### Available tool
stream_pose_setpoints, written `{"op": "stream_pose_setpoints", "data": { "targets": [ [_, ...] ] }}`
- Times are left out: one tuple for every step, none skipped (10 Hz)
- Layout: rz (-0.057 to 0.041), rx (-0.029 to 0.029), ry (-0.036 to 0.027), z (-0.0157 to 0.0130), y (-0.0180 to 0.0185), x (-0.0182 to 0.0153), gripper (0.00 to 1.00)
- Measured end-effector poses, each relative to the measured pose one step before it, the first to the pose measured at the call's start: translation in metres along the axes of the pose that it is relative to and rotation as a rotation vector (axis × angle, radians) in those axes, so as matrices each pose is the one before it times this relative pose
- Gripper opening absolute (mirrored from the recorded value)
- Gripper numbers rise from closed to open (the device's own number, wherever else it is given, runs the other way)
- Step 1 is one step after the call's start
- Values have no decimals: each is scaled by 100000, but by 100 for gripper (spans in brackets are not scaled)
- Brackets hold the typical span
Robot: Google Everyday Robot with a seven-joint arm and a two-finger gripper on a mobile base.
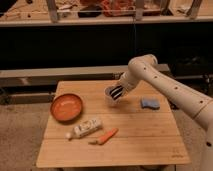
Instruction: Place the eraser in the ceramic cup
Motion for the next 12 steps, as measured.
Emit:
{"op": "stream_pose_setpoints", "data": {
  "targets": [
    [-349, -120, -197, 51, 4, 6, 0],
    [-537, -20, -303, 23, -37, 6, 0],
    [-707, -133, -429, 43, -33, 7, 0],
    [-485, -38, -290, 11, 4, 55, 0],
    [-738, 29, -482, 39, -7, 81, 0],
    [-305, -39, -310, 15, 21, 76, 0],
    [-402, -120, -352, 6, -4, 64, 0],
    [-375, -104, -229, 13, 17, 52, 0],
    [-691, -75, -420, 17, 10, 50, 0],
    [-570, -32, -320, 23, -8, 11, 0],
    [-567, -12, -403, 35, -6, -3, 0],
    [-440, -42, -281, 13, -16, -18, 0]
  ]
}}
